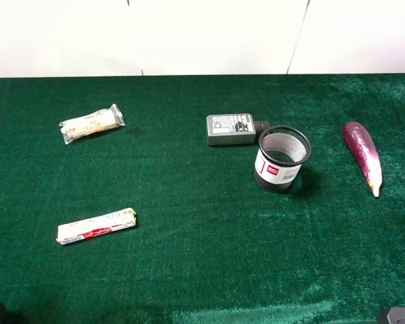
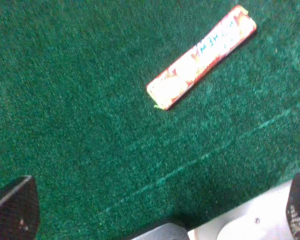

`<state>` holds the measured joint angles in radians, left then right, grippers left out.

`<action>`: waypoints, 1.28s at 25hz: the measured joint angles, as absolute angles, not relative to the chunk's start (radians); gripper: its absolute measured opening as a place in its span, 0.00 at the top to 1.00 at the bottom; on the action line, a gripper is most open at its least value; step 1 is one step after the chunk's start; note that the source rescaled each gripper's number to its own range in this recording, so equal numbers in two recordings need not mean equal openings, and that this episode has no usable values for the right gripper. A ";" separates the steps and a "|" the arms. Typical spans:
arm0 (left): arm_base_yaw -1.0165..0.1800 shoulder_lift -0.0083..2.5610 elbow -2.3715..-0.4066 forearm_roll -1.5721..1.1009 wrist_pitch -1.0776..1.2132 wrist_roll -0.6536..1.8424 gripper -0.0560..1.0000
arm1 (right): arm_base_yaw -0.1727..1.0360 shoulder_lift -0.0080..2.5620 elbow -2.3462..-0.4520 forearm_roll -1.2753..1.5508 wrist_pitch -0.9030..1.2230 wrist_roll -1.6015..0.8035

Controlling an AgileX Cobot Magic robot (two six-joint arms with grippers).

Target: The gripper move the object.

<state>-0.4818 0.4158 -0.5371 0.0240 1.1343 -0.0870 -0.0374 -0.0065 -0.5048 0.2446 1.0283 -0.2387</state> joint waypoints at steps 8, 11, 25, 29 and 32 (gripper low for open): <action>-0.480 0.278 -0.537 0.065 1.135 -0.149 0.00 | -0.037 -0.006 -0.505 0.245 1.029 -0.239; -0.444 0.246 -0.535 0.068 1.135 -0.153 0.00 | -0.037 -0.006 -0.505 0.245 1.029 -0.239; -0.066 0.012 -0.534 -0.010 1.130 -0.044 0.00 | -0.037 -0.006 -0.505 0.245 1.029 -0.239; -0.026 -0.007 -0.534 -0.025 1.130 -0.025 0.00 | -0.037 -0.006 -0.505 0.245 1.029 -0.239; -0.026 -0.007 -0.533 -0.026 1.130 -0.023 0.00 | -0.037 -0.006 -0.505 0.245 1.029 -0.239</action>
